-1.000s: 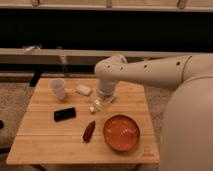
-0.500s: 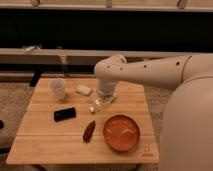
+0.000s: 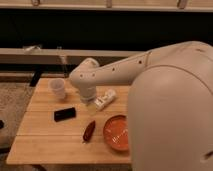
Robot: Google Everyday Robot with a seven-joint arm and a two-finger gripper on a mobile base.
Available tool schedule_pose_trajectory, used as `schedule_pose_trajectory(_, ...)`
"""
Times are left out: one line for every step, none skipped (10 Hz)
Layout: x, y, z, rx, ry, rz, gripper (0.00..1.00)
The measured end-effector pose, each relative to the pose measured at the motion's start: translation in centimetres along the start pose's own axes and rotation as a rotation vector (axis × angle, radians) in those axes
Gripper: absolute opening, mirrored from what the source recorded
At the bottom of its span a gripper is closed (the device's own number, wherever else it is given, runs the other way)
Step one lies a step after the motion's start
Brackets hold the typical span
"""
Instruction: Push the eraser across the table
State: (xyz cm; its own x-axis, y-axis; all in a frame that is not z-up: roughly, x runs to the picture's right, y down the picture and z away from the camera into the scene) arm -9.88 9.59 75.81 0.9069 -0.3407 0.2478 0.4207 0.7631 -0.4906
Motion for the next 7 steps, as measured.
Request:
schedule_pose_trajectory(-1.0,-0.1,0.9,-0.010,0.022,-0.030,0.70)
schedule_pose_trajectory(-1.7,-0.4,1.6,-0.017,0.038,-0.051,0.70)
schedule_pose_trajectory(-2.7,-0.7,2.8,-0.031,0.060,-0.078,0.70)
schedule_pose_trajectory(-3.1,-1.0,4.2,-0.049,0.087,-0.094,0.70)
schedule_pose_trajectory(-3.3,-1.3,5.3,-0.066,0.101,-0.101,0.70)
schedule_pose_trajectory(-3.7,-1.6,6.7,-0.091,0.117,-0.111,0.70)
schedule_pose_trajectory(-3.8,-1.9,7.4,-0.107,0.129,-0.119,0.70)
